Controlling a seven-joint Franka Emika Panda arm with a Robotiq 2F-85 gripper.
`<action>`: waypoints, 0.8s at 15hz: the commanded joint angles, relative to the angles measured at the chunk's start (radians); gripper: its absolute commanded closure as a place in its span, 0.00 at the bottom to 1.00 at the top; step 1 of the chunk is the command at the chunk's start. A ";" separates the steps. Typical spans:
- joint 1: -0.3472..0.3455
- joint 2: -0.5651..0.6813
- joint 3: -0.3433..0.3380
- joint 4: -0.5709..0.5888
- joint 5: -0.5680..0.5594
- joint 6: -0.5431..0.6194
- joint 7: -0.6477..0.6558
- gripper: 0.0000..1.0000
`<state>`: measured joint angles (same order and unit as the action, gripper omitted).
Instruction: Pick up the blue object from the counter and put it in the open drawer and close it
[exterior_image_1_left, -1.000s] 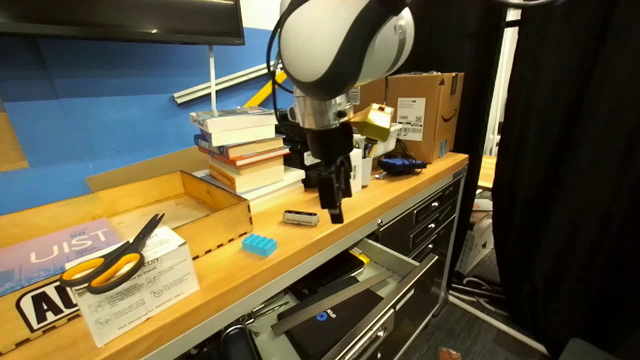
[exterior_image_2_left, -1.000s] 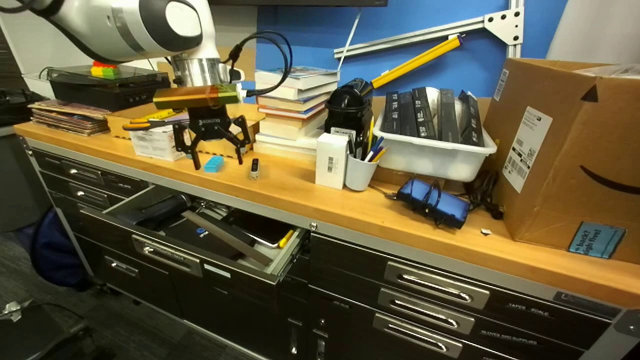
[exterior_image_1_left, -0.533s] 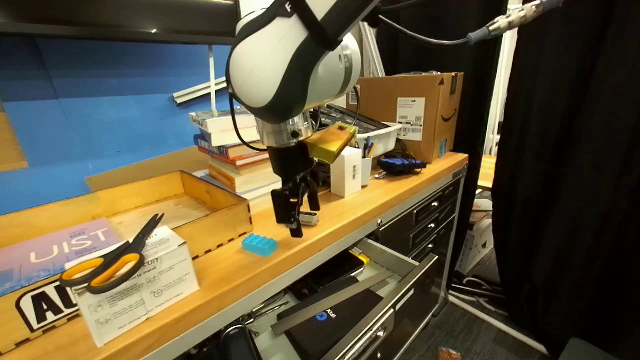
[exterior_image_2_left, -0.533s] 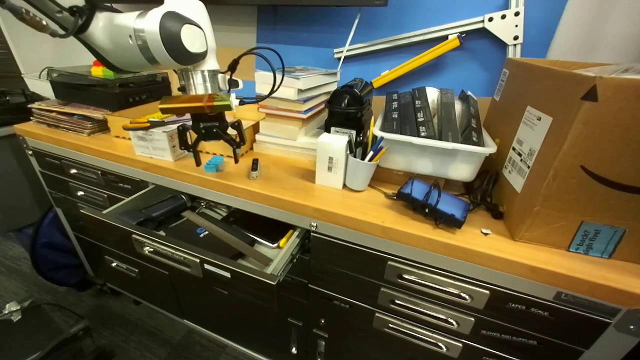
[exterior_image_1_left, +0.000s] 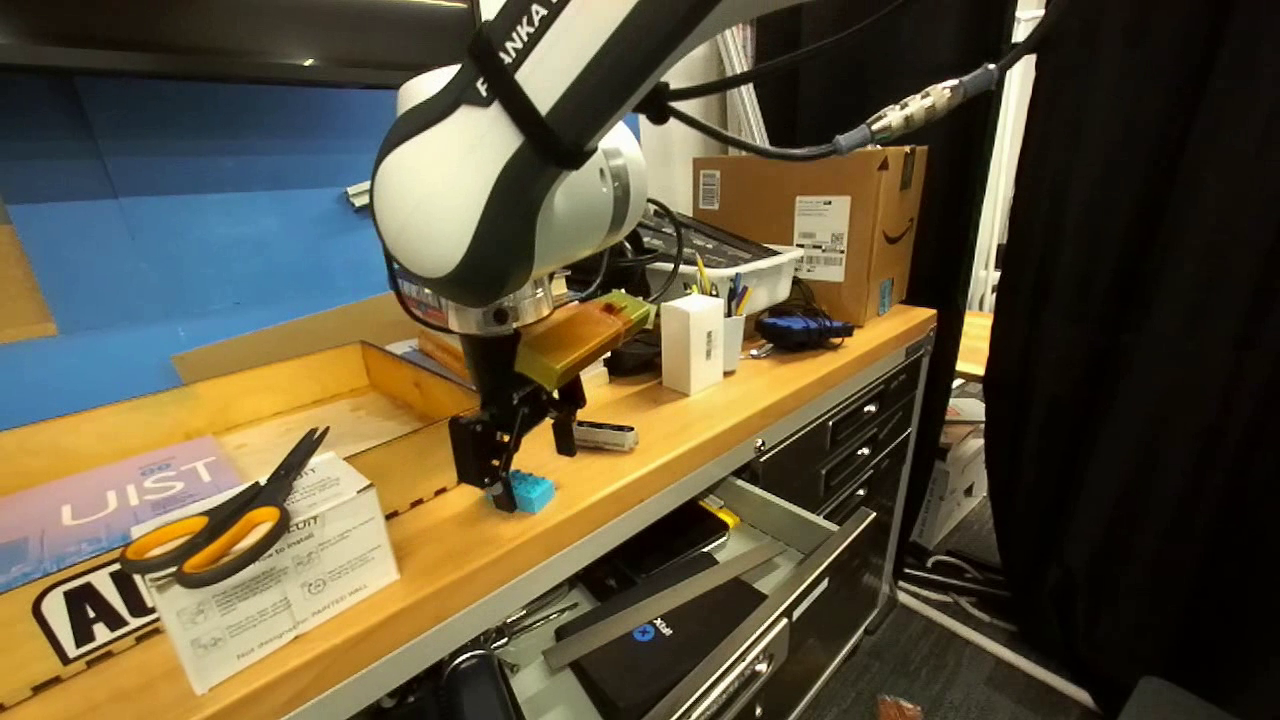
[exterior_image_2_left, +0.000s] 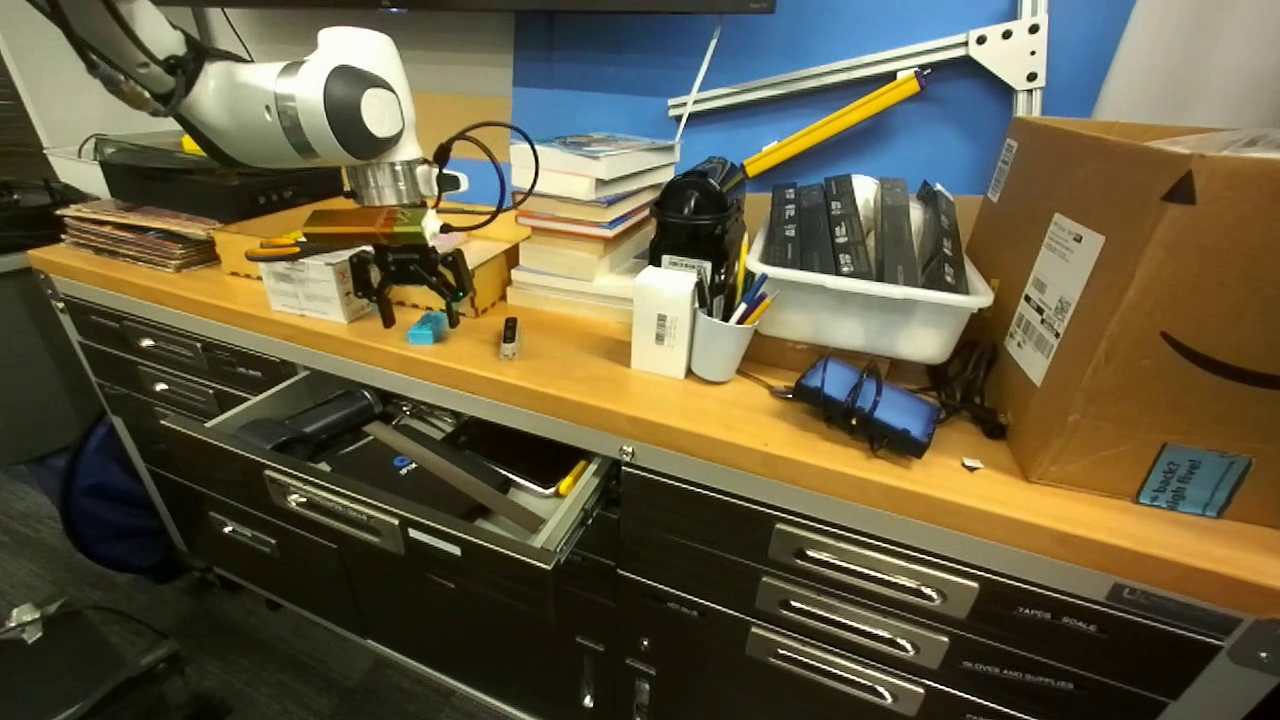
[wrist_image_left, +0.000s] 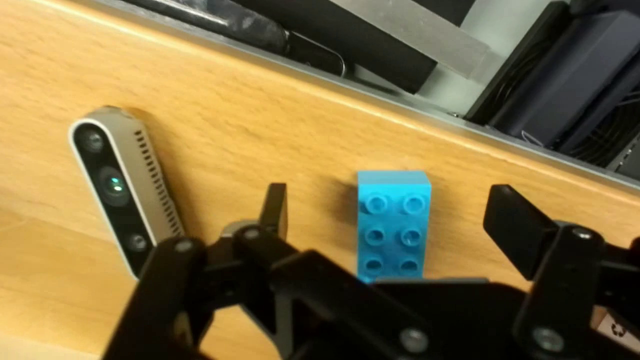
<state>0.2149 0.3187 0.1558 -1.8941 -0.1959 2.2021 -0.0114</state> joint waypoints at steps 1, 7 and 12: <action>0.037 0.053 -0.013 0.054 -0.043 0.059 0.089 0.25; 0.038 0.025 -0.018 0.024 -0.051 0.050 0.099 0.67; -0.011 -0.064 -0.016 -0.086 -0.037 0.002 -0.014 0.88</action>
<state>0.2341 0.3439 0.1450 -1.8845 -0.2373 2.2309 0.0571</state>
